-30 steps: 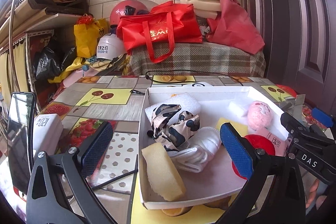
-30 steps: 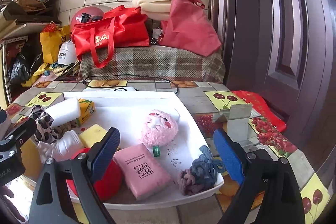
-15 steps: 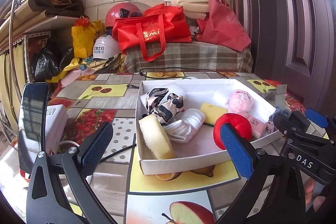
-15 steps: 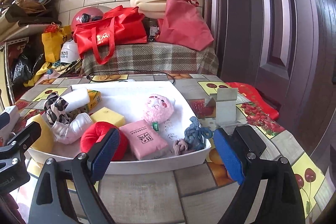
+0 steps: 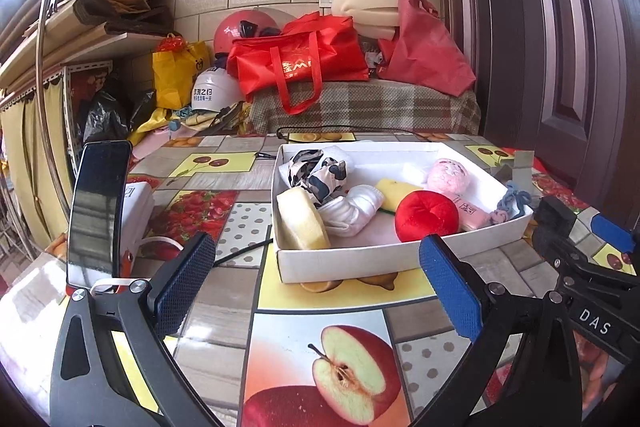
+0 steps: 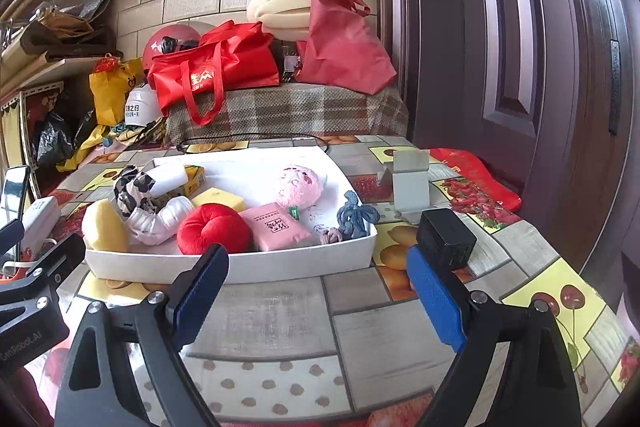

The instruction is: Organize soft objects

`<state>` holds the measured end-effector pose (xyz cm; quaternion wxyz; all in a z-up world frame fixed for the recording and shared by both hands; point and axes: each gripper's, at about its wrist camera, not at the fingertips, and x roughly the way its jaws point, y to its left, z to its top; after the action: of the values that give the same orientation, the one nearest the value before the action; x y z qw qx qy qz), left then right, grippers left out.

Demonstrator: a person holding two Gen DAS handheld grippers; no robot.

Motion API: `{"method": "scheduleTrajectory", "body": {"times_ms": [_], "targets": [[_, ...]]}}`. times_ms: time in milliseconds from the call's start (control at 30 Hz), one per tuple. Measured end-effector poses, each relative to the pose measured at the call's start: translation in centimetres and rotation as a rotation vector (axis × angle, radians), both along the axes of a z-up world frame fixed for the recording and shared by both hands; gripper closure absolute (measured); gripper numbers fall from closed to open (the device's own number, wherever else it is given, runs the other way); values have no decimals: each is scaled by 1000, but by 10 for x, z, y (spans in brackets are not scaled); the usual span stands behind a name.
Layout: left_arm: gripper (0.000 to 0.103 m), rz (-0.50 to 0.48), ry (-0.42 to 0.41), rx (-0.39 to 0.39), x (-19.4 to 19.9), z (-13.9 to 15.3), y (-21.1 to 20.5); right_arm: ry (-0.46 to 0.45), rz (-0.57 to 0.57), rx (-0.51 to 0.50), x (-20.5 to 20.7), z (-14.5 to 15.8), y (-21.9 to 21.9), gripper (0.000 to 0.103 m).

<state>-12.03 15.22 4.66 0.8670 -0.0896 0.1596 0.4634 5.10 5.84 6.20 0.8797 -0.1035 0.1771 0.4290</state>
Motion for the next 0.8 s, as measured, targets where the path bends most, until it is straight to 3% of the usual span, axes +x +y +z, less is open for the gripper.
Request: {"method": "scheduleTrajectory", "body": {"times_ms": [167,333,467,633,800], "targets": [[0,-32,20,0,-3,-1,-22,7,31,-15,-13,-1,-22,12],[0,-19,93,-37,-1,-6,-39,27,29,20,-20,0,-53,12],[0,-43,123,-104,-2,-10,-47,9,-87,76,-27,9,-92,12],[0,-42,84,-59,-12,-1,-62,-2,-267,180,-37,16,-141,12],[0,-74,75,-56,-15,2,-70,119,-250,160,-19,9,-146,12]]}}
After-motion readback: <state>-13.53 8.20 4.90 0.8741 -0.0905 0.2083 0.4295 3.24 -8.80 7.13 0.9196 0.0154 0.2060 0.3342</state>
